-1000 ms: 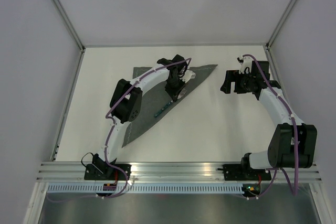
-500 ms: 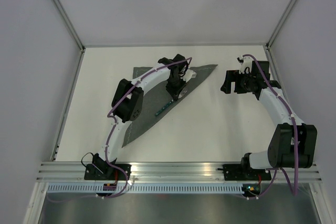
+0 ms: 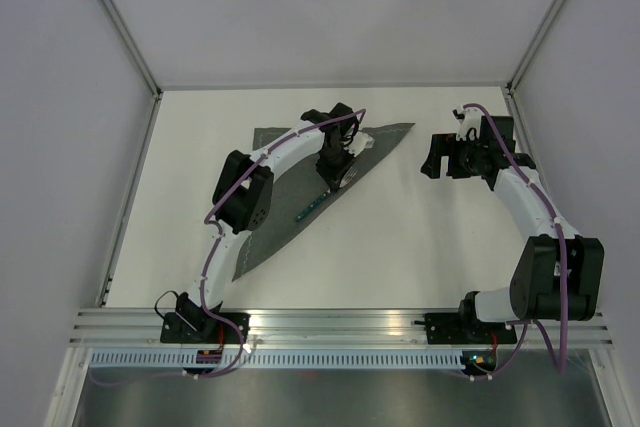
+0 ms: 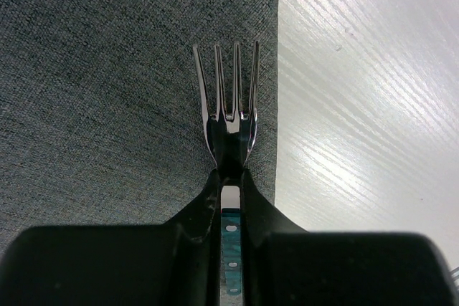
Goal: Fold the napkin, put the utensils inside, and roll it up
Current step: Place the utensil onto the napkin
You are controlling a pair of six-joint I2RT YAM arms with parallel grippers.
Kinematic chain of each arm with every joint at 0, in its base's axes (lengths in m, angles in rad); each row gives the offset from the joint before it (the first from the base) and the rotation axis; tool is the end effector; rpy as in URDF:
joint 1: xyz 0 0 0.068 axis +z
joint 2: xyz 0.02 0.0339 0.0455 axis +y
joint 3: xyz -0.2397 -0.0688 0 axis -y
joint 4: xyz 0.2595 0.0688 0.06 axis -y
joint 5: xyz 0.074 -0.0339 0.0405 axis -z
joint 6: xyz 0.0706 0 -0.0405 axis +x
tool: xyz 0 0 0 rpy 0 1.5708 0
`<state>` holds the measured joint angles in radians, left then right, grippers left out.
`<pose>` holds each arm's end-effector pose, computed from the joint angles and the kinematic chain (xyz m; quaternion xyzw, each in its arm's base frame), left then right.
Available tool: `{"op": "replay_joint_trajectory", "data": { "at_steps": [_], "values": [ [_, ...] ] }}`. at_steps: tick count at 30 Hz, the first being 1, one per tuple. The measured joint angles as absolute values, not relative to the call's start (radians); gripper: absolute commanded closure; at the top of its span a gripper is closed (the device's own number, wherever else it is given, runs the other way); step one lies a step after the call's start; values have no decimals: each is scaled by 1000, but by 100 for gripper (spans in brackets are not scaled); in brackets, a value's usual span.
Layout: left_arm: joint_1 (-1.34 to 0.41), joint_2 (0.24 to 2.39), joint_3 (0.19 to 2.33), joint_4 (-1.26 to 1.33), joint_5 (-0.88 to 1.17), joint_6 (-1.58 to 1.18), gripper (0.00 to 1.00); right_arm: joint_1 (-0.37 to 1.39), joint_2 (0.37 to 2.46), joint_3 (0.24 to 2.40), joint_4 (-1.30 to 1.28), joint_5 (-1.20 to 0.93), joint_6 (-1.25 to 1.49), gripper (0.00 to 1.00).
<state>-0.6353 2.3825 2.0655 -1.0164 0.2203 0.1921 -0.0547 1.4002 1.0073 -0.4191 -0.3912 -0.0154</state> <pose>0.3875 -0.3048 0.1157 0.4087 0.8985 -0.1324 0.0908 0.3388 0.0084 0.2047 -0.0541 0.9124 0.1677 0.3694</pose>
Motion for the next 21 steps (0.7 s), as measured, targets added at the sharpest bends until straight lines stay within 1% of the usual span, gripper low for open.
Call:
{"op": "replay_joint_trajectory", "data": {
  "at_steps": [2,3,5,6,11,19,20,21],
  "values": [
    [-635,2383,2065,-1016,220,192,84,-56,1400,1007,-419,-391,-15,5],
    [-635,2383,2065,-1016,220,192,79,-57,1400,1007,-419,-391,-15,5],
    [-635,2383,2065,-1016,220,192,75,-57,1400,1007,-419,-391,-15,5],
    [-635,2383,2066,-1016,220,192,71,-57,1400,1007,-419,-391,-16,5],
    [-635,2383,2072,-1016,219,192,63,-57,1400,1007,-419,-391,-15,5],
    [-637,2383,2096,-1016,215,191,54,-63,1400,1007,-419,-392,-16,5],
    [-637,2383,2101,-1016,215,189,51,-63,1400,1007,-419,-392,-16,5],
    [-637,2382,2104,-1015,213,186,49,-63,1400,1007,-419,-392,-16,5]
  ]
}}
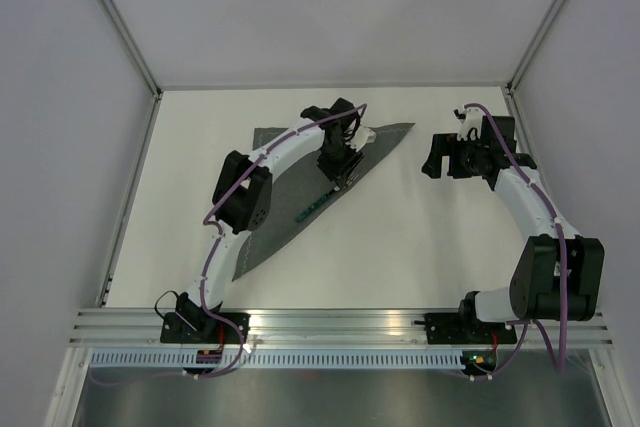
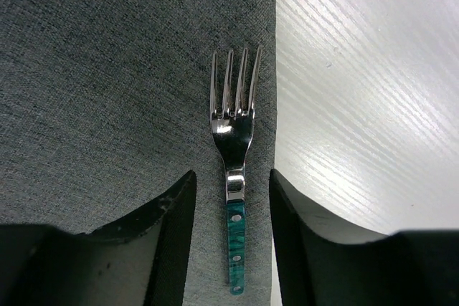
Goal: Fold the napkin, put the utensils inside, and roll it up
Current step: Place the utensil onto the napkin, then fold the napkin
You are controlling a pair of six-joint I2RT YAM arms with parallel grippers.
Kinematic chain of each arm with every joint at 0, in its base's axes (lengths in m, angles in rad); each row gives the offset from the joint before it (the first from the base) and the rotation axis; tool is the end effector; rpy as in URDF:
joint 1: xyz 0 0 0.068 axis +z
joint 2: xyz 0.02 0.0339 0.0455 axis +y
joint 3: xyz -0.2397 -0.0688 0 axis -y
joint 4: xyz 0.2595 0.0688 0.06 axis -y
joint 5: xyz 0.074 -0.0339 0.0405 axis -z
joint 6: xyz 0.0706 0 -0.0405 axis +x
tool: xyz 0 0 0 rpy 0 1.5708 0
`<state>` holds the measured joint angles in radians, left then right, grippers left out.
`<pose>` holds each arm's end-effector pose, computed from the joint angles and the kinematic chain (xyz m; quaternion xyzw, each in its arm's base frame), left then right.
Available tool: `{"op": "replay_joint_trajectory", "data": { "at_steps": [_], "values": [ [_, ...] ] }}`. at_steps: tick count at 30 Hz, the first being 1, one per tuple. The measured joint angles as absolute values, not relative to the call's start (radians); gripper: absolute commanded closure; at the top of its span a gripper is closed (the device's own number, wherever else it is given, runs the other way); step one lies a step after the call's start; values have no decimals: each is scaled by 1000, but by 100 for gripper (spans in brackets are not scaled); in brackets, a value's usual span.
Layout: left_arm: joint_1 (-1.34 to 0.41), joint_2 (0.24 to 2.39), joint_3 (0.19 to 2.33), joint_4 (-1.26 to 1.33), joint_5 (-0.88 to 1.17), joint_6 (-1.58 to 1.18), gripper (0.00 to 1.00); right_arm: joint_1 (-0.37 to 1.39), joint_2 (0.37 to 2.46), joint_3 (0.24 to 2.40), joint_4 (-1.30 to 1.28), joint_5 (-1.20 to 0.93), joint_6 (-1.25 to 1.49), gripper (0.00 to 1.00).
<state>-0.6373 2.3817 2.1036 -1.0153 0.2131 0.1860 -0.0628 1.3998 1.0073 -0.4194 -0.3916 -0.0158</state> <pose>0.3921 -0.3089 0.1275 0.4075 0.8966 -0.1334 0.1104 0.3388 0.0057 0.2048 -0.0506 0.9126 0.1663 0.3701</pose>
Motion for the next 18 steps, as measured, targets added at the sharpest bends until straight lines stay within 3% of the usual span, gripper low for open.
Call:
{"op": "replay_joint_trajectory", "data": {
  "at_steps": [9,18],
  "values": [
    [-629,2230,2099,-1003,122,90,45,-17,1356,1008,-417,-388,-35,7],
    [-548,1560,1883,-881,-92,-135,45,467,1311,1023,-331,-245,-91,12]
  ]
}}
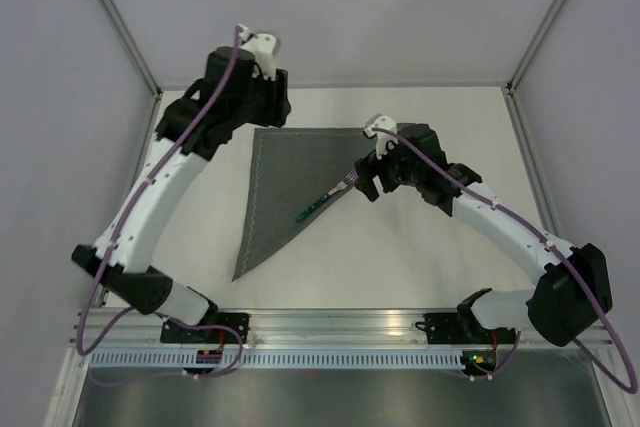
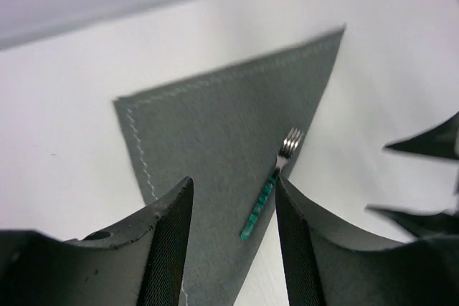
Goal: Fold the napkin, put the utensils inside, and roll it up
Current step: Fold the napkin
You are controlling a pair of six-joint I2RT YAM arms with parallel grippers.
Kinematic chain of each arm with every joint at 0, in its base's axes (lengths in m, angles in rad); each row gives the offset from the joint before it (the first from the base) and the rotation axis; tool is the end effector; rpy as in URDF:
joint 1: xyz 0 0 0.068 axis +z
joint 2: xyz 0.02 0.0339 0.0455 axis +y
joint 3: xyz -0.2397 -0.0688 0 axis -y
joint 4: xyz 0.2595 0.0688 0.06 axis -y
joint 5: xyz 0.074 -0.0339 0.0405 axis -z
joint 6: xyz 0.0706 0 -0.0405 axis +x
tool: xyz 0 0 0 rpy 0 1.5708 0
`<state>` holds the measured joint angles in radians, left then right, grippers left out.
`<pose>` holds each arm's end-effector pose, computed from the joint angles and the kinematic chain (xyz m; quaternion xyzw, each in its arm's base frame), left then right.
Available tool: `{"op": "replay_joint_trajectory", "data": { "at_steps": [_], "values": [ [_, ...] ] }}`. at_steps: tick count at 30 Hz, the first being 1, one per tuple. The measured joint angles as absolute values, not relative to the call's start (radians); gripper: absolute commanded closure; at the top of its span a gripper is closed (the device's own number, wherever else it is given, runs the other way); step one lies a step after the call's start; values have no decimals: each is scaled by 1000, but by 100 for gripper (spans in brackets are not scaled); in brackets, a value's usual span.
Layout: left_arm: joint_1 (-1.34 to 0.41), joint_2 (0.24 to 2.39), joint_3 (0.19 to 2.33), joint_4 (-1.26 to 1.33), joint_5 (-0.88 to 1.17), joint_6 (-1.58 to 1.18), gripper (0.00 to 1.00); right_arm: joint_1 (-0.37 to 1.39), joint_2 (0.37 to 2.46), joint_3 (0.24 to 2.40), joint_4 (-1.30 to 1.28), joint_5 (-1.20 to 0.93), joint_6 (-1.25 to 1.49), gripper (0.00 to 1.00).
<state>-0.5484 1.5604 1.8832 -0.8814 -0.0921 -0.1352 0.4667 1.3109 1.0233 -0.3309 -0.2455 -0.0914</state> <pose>0.3165 -0.1858 0.4159 0.1574 0.8597 -0.1244 0.4697 0.2962 0.1685 0.2465 -0.2969 0.8325 0.1918 0.4266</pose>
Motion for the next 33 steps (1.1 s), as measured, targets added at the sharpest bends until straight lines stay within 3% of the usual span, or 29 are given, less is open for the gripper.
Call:
{"op": "replay_joint_trajectory", "data": {
  "at_steps": [6,12,23,33],
  "values": [
    [-535,1187,1788,-855,-237,-203,44,875,1410,1024,-176,-56,-169,14],
    [-534,1015,1771,-886,-330,-235,43,1146,1624,1024,-38,56,-270,17],
    [-534,956,1761,-995,-406,-281,43,1368,1884,1085,175,176,-409,19],
    [-534,939,1754,-1055,-432,-325,44,1419,1995,1153,288,256,-479,19]
  ]
}}
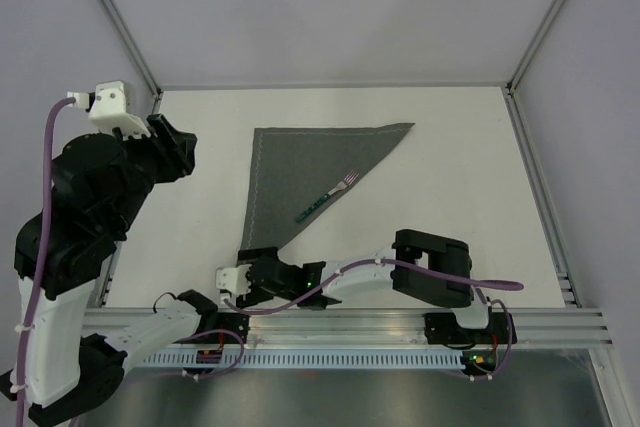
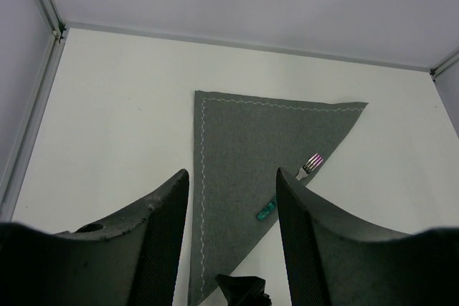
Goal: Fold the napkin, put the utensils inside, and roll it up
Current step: Fold the napkin
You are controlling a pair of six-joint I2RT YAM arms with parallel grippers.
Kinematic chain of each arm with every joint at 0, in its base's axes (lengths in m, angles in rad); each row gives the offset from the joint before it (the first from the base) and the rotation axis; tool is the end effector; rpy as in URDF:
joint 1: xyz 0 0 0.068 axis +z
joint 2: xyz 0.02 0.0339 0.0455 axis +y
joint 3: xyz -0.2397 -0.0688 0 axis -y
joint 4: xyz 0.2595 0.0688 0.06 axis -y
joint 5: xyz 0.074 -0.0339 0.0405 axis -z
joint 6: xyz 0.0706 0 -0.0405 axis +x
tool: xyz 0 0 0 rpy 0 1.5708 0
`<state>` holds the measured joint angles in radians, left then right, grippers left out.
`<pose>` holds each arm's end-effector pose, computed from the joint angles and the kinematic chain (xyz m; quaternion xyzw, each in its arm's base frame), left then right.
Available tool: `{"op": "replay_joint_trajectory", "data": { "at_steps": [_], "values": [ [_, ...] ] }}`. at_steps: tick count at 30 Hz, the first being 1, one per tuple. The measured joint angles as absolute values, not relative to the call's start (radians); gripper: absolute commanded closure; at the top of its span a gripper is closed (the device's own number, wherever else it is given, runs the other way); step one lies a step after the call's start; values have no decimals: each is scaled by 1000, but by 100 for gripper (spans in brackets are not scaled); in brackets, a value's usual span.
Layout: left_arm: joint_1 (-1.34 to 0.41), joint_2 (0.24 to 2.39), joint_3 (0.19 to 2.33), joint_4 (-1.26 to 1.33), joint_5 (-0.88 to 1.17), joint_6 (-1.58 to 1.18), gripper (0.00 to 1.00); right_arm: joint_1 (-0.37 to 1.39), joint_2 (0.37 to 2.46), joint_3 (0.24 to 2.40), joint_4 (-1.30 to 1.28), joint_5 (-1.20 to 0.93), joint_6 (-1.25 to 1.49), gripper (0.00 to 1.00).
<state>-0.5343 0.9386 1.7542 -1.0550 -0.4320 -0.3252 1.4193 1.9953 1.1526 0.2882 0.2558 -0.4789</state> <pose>0.1413 -0.0493 0.5042 -0.0515 0.7778 -0.0981 0.6186 0.0867 0.4492 0.1032 -0.6682 0.5551 0.1193 0.4807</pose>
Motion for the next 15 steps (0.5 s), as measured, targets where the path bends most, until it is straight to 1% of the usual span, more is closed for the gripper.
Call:
{"op": "replay_joint_trajectory", "data": {
  "at_steps": [5,15],
  "values": [
    [-534,934,1740,-1061,-443,-326,43,1434,2047,1174,332,279,-507,19],
    [-534,928,1728,-1065,-447,-333,44,1465,2096,1176,416,318,-558,27]
  ]
}}
